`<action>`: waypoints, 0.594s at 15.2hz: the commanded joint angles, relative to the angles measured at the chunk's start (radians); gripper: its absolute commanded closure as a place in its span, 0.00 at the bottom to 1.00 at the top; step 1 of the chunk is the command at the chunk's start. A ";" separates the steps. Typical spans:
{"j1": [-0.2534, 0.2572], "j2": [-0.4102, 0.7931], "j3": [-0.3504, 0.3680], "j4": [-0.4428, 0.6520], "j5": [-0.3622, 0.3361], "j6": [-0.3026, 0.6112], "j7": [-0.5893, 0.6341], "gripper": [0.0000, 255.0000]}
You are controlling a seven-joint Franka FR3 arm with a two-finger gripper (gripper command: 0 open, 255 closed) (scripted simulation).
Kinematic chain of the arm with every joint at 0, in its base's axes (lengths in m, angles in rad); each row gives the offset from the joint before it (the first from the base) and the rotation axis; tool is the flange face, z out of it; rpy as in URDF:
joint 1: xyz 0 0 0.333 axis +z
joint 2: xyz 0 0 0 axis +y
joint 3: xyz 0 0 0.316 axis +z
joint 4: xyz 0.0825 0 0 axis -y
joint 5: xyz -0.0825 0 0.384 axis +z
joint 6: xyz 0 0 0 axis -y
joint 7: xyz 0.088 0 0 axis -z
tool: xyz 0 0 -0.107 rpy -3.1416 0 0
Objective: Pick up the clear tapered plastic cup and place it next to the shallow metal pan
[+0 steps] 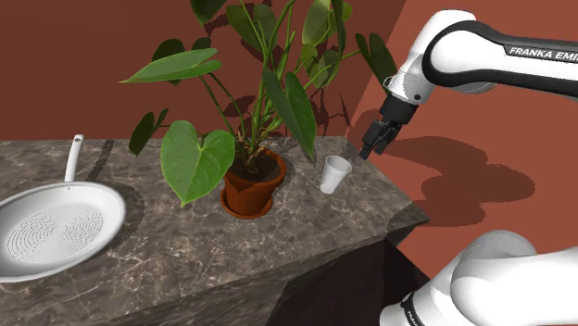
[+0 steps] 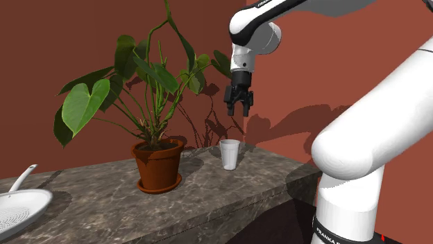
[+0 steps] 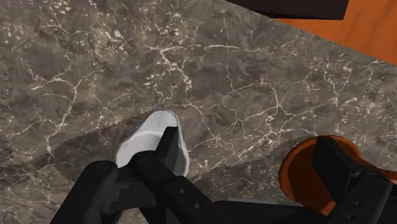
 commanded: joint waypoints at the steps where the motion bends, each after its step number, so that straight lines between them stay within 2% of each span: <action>1: -0.003 0.046 -0.030 -0.008 -0.014 0.054 -0.056 0.00; 9: -0.005 0.301 -0.151 0.046 -0.030 0.248 -0.283 0.00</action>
